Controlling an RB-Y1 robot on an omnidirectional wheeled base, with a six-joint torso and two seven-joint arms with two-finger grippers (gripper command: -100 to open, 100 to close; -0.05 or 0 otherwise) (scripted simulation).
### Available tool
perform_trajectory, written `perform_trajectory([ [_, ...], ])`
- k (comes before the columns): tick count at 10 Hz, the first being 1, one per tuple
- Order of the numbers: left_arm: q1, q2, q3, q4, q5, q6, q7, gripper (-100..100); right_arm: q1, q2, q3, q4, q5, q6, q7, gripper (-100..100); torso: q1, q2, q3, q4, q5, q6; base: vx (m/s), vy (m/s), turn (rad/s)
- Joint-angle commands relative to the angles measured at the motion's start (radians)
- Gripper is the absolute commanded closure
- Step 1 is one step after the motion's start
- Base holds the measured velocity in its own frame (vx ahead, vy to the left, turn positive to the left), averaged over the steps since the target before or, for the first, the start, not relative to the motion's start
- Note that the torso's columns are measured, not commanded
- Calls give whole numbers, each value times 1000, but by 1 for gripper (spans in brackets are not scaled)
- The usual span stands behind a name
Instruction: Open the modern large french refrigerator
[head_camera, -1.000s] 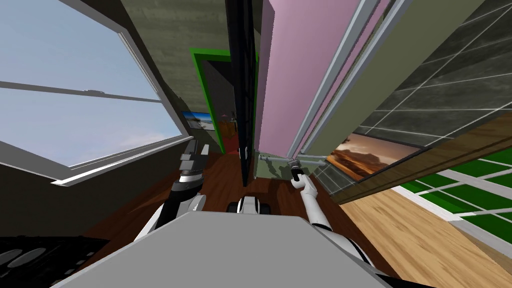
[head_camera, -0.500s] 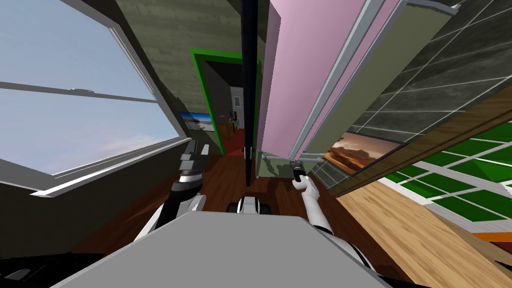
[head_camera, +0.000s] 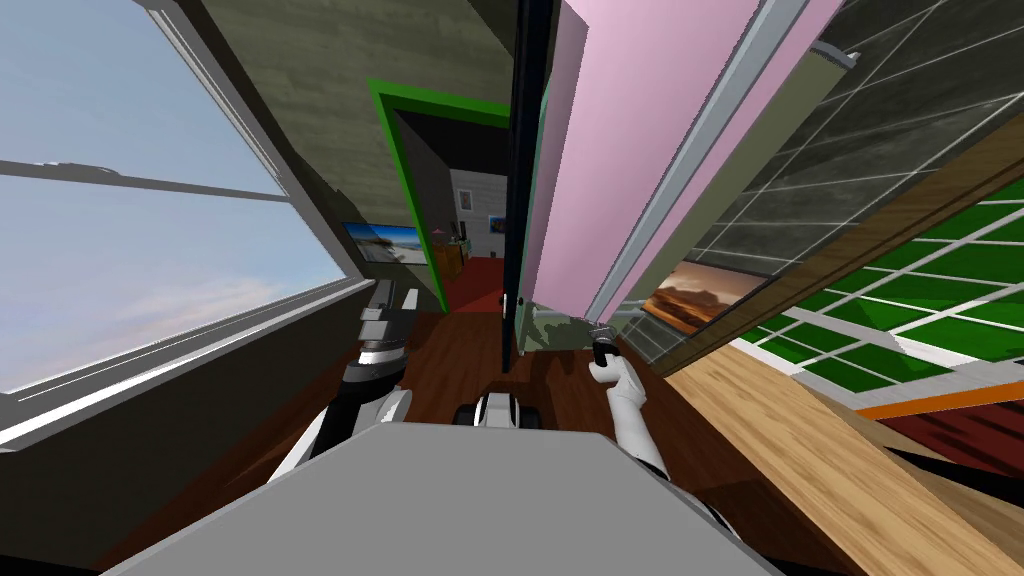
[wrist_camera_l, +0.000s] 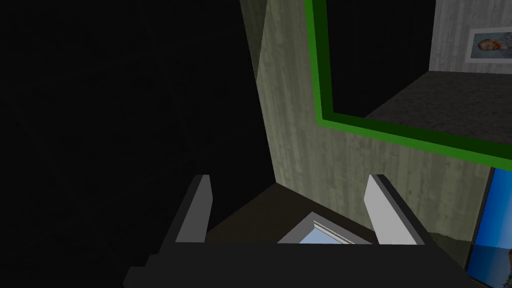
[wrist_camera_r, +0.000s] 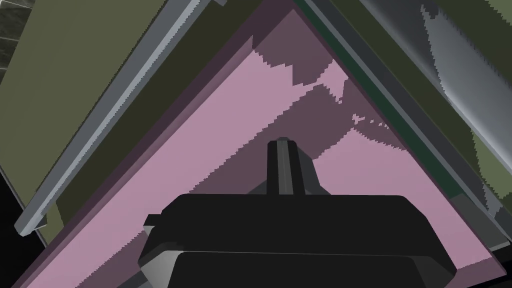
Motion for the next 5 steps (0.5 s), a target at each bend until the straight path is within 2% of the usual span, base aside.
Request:
perform_trajectory([
  [1,0,0,0,0,0,0,0,0,-4,19,-39,-32,15,5,9,100,1,-1,-1,0,1,1,43,251,-133],
  [3,0,0,0,0,0,0,0,0,4,38,-77,-56,28,22,17,100,7,-2,-2,-1,2,2,17,262,-150],
  [4,0,0,0,0,0,0,0,0,4,38,-77,-56,28,22,17,100,5,4,2,0,2,3,-39,223,-68],
  [5,0,0,0,0,0,0,0,0,13,39,-85,-43,30,24,17,100,4,5,3,1,1,1,-24,97,-42],
])
